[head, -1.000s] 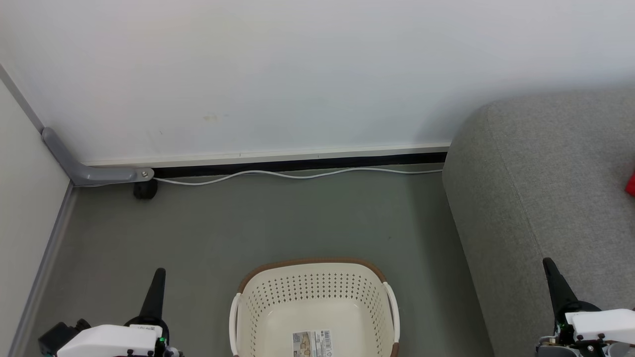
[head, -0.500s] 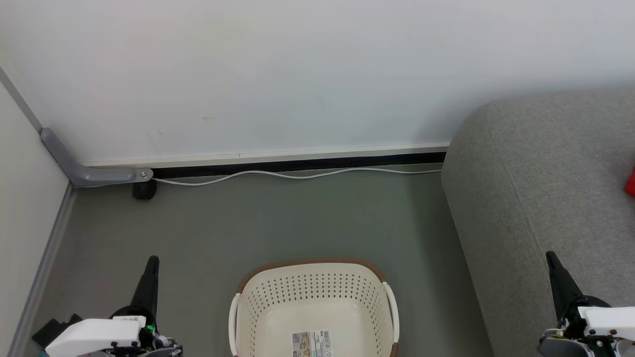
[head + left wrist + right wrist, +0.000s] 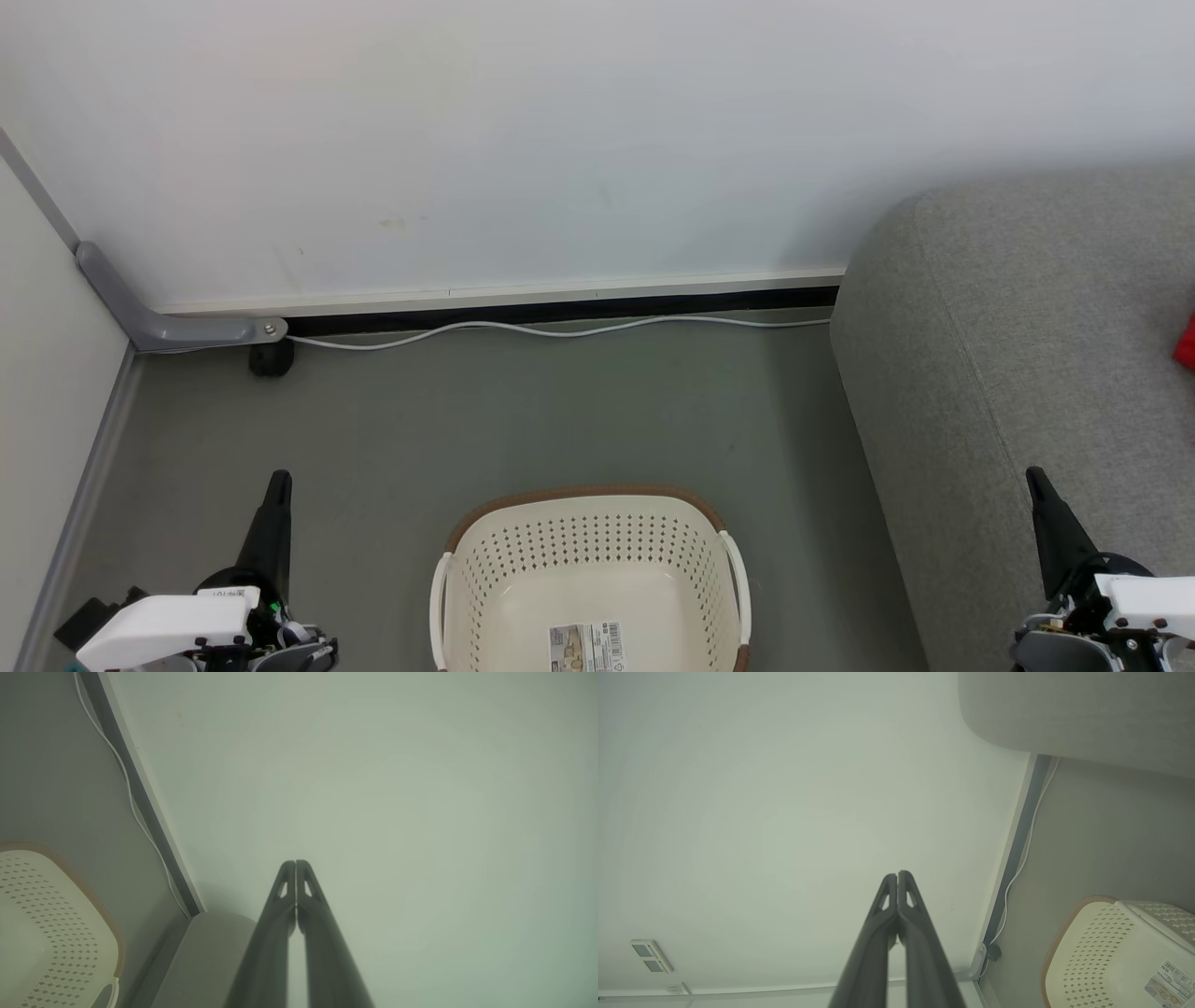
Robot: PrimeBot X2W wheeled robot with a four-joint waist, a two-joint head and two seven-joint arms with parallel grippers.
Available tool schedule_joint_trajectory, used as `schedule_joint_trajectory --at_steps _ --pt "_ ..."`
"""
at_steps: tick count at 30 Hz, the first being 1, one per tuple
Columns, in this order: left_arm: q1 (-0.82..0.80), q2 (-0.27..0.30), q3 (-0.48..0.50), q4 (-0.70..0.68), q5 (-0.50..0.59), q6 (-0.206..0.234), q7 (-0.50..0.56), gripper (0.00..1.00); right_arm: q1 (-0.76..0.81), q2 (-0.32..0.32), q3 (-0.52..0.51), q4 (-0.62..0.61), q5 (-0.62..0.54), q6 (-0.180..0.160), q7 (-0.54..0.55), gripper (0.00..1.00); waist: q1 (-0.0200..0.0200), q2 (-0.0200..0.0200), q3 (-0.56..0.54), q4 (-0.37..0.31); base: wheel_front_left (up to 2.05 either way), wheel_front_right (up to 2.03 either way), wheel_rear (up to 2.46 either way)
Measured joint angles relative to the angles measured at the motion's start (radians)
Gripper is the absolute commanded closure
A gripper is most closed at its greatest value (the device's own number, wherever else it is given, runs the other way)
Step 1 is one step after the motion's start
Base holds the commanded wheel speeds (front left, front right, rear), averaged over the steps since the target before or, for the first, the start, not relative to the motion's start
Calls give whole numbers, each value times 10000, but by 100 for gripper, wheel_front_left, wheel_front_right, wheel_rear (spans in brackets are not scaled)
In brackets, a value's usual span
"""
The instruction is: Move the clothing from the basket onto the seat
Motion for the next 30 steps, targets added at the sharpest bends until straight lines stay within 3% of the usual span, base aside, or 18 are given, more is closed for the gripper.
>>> schedule_joint_trajectory --at_steps 30 --pt "0 0 2 -2 0 0 0 100 -79 0 -2 -6 2 0 0 100 -1 0 0 0 0 0 0"
